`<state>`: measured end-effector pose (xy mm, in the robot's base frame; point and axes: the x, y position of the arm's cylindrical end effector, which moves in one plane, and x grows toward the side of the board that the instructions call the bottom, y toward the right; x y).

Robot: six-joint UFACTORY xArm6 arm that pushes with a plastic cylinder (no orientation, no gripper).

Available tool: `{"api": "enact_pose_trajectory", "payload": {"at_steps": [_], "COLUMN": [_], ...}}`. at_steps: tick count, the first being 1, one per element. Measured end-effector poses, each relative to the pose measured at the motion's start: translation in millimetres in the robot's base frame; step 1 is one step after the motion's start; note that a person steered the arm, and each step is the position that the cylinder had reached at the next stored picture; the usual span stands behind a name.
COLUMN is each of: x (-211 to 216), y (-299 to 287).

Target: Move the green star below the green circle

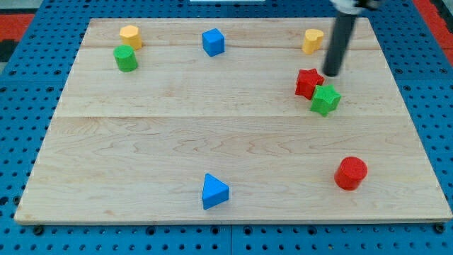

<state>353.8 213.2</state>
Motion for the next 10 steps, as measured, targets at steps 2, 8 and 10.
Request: {"api": "enact_pose_trajectory", "payload": {"at_steps": [2, 8, 10], "x": [59, 90, 90], "y": [-99, -393, -323]}}
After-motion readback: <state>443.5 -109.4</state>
